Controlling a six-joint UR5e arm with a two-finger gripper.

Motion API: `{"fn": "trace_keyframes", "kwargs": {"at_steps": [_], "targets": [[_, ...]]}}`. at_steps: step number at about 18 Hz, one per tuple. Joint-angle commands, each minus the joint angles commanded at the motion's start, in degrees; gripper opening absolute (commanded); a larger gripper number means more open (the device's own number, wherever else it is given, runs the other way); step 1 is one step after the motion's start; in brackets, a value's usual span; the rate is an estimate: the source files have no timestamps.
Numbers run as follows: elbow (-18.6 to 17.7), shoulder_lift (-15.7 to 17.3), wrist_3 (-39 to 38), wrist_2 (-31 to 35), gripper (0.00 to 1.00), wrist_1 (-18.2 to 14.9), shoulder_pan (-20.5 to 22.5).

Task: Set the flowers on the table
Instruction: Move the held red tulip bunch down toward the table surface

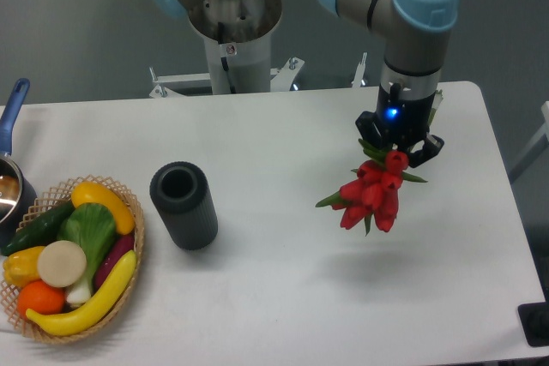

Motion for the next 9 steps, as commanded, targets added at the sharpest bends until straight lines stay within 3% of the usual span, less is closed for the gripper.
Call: {"fn": "trace_keyframes", "kwargs": {"at_steps": [9], "targets": [[-0.61,-7.29,-7.03,0.35,0.0,1.58,-5.26]]}}
